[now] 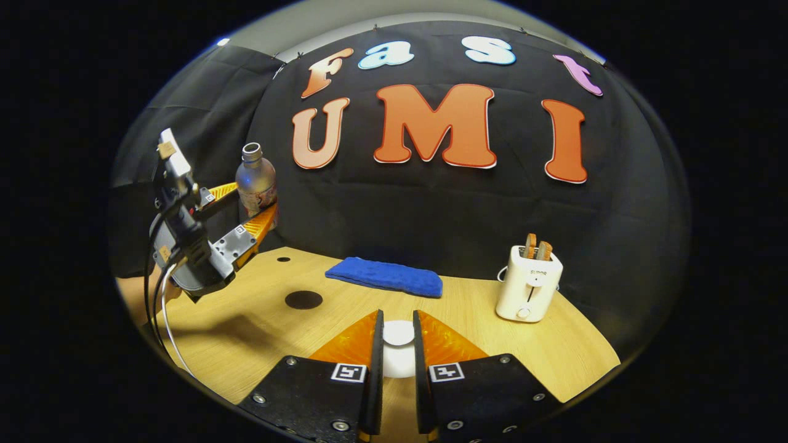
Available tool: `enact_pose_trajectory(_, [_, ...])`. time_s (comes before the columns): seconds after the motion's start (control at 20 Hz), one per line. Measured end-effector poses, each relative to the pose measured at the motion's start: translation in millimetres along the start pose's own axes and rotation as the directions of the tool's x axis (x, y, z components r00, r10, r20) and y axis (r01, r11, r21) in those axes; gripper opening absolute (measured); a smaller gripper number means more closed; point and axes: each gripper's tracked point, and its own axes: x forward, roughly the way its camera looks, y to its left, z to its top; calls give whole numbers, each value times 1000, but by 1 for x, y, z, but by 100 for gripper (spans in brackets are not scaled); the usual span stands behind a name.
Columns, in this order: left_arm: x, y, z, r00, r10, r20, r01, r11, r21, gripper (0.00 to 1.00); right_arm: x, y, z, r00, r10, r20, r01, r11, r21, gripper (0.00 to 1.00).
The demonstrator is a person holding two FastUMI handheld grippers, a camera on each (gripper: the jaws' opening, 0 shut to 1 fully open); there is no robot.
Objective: Open the teacup lid with one hand, grasp the water bottle and pour water into the teacup with the other hand; after pouring, place the water bottle on the coaster and then close the teacup lid.
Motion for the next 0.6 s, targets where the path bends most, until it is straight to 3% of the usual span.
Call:
enact_pose_trajectory(0.2, [8,4,-30,993,2,-115,-28,973,-230,83,5,7,1,1000,9,-2,-9,1000,-8,23])
enact_pose_trajectory(0.25, [9,2,-35,991,1,-137,-37,964,-262,87,5,6,0,1000,9,-4,-9,1000,-8,23])
enact_pose_trajectory(0.4, [9,0,-48,983,-17,-185,-49,937,-347,80,7,4,2,1000,7,-1,-7,1000,-2,23])
enact_pose_trajectory(0.6, [9,-18,-62,968,-81,-237,-28,905,-424,83,9,3,3,1000,11,1,-11,1000,11,23])
